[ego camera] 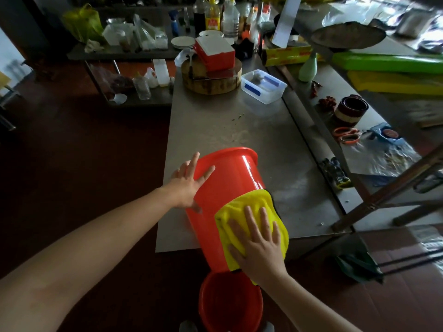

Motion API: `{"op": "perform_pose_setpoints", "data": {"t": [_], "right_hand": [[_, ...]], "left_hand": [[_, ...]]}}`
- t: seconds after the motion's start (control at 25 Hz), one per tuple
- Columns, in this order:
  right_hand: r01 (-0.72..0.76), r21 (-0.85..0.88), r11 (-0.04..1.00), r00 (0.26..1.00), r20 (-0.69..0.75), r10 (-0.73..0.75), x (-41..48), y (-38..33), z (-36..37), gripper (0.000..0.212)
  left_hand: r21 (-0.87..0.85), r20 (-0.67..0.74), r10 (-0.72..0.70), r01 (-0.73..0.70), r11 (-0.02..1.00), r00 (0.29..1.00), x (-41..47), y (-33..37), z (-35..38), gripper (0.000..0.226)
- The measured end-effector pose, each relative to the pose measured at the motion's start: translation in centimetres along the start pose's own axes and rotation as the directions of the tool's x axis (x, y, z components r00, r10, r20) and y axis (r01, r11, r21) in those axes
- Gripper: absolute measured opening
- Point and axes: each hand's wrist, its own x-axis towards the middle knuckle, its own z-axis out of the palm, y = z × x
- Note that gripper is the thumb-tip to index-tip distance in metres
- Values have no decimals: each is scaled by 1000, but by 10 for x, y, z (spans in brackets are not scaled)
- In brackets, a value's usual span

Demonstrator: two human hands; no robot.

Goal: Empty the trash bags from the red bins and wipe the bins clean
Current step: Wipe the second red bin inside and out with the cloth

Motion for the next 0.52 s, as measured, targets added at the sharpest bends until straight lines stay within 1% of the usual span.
{"op": "perform_pose_setpoints", "data": {"t": [0.12,0.2,0.28,0.32,0.4,0.52], "right_hand": [[150,-72,986,989,-2,-151,-3,-15,10,68],[178,-78,981,984,-2,-178,-4,-15,12,69],[169,-63,984,986,7,-169,-5,-4,9,69],[139,-44,989,990,12,-138,-7,4,6,69],[30,15,999,999,22,-30,-12,22,1,69],[-150,162,975,989,42,145,-22,44,-2,70]], "left_hand": [[1,-27,-1,1,1000,1000,-1,-6,4,143],[16,-44,3,-3,1000,999,-4,-10,7,143],[27,-72,23,-22,999,997,-4,-10,9,142],[23,-84,30,-28,999,996,-3,-10,9,142],[10,-99,33,-33,999,995,0,-7,6,143],[-16,-121,41,-43,999,992,2,0,3,146]]}}
